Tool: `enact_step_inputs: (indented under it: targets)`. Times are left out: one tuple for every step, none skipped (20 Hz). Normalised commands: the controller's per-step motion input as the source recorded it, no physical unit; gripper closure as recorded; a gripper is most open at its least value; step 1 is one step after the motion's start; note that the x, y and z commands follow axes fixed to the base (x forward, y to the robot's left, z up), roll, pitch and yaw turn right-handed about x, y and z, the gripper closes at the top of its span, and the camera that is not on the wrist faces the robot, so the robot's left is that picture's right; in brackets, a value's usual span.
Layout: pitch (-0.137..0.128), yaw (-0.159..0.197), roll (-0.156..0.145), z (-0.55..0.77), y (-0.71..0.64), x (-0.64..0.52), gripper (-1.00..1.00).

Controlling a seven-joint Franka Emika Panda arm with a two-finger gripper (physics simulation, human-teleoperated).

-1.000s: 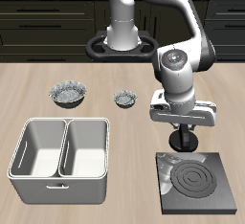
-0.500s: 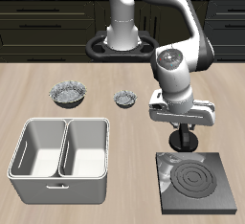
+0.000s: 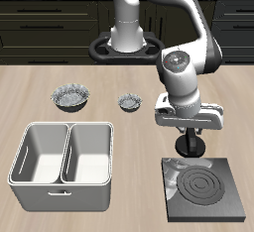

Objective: Turn off the flat stove and place the smallest bowl on it

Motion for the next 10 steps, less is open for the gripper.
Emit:
enact_step_inputs:
  targets:
    - [0.015,-0.022,0.021,-0.04,0.03,0.03,1.00]
    - [0.023,-0.033,0.015,-0.02,0.00,0.01,1.00]
    - [0.001,-0.037,0.038,0.00,0.07,-0.04,1.00]
    - [0.019,-0.040,0.038,-0.03,0.25,-0.04,1.00]
    - [0.020,-0.059,0.050,-0.02,0.07,-0.05,1.00]
    - [-0.001,0.028,-0.004,-0.01,0.10,-0.01,1.00]
    - [0.018,-0.084,0.027,-0.03,0.06,-0.01,1.00]
    - [0.028,-0.129,0.085,-0.02,0.14,-0.05,1.00]
    - [0.005,-0.071,0.108,-0.08,0.40,-0.05,1.00]
    - [0.017,-0.015,0.047,-0.01,0.15,-0.09,1.00]
